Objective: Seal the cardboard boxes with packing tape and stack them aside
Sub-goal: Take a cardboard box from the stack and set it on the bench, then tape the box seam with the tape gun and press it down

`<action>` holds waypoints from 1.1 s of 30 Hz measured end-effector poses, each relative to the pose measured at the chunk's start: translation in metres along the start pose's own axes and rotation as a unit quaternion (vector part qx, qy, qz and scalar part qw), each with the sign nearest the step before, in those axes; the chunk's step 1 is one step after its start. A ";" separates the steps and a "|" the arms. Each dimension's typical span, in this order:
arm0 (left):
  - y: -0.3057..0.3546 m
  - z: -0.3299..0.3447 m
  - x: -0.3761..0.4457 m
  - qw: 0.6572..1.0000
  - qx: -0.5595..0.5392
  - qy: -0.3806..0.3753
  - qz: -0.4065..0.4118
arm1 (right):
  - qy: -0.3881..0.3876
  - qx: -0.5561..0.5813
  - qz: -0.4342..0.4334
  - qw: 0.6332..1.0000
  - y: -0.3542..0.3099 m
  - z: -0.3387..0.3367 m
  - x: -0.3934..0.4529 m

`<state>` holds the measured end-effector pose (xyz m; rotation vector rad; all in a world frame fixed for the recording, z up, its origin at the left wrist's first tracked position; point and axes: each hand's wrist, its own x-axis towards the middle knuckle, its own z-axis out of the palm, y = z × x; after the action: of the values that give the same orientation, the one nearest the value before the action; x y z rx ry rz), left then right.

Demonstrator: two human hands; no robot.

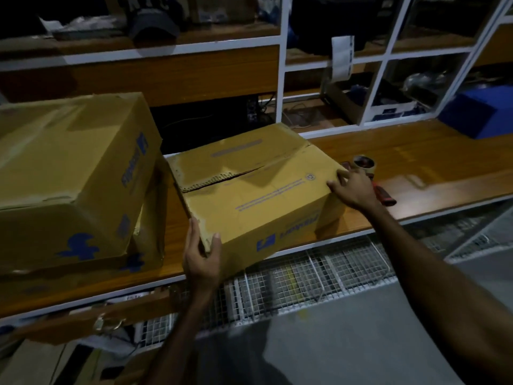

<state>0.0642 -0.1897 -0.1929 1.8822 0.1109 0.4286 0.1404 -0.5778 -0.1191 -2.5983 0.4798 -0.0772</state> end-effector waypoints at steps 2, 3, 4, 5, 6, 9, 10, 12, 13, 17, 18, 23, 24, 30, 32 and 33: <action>-0.001 -0.001 0.021 1.000 -0.006 -0.026 -0.007 | 0.030 0.020 0.016 0.999 0.011 0.007 -0.013; -0.001 0.000 0.030 0.999 -0.012 -0.043 -0.006 | 0.046 0.022 0.024 0.998 0.016 0.010 -0.020; 0.001 0.002 0.038 0.998 -0.020 -0.057 -0.005 | 0.061 0.023 0.030 0.997 0.021 0.014 -0.026; 0.005 0.004 0.044 0.997 -0.028 -0.066 -0.005 | 0.076 0.026 0.033 0.996 0.025 0.017 -0.032; 0.008 0.008 0.049 0.997 -0.035 -0.071 -0.005 | 0.091 0.032 0.033 0.995 0.029 0.020 -0.037; 0.014 0.023 0.061 0.997 -0.038 -0.073 -0.015 | 0.119 0.057 0.025 0.991 0.042 0.023 -0.041; 0.014 0.028 0.064 0.997 -0.033 -0.073 -0.020 | 0.123 0.067 0.025 0.990 0.046 0.023 -0.039; 0.015 0.039 0.067 0.997 -0.015 -0.065 -0.027 | 0.124 0.084 0.023 0.988 0.055 0.022 -0.033; 0.015 0.043 0.068 0.998 -0.004 -0.058 -0.030 | 0.121 0.096 0.023 0.988 0.060 0.022 -0.029; 0.016 0.057 0.073 0.992 0.119 -0.030 0.014 | 0.107 0.133 -0.010 0.985 0.076 0.017 -0.013; 0.020 0.059 0.074 0.982 0.185 -0.025 0.028 | 0.103 0.133 -0.024 0.985 0.082 0.015 -0.009; 0.056 0.089 0.069 0.900 0.399 -0.028 0.172 | 0.067 0.259 -0.088 0.960 0.128 0.006 0.020; 0.066 0.101 0.068 0.893 0.404 -0.056 0.188 | 0.063 0.272 -0.082 0.957 0.143 0.006 0.034; 0.099 0.184 0.051 0.836 0.459 -0.206 0.220 | -0.016 0.007 -0.058 0.998 0.199 0.007 0.116; 0.103 0.198 0.050 0.827 0.465 -0.225 0.224 | -0.073 -0.069 -0.055 0.993 0.200 0.004 0.135; 0.105 0.203 0.049 0.821 0.469 -0.233 0.229 | -0.098 -0.068 -0.054 0.991 0.200 0.004 0.142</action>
<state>0.1657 -0.3942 -0.1423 2.9590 -0.5794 0.2154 0.2101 -0.7889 -0.2227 -2.7285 0.2829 0.1799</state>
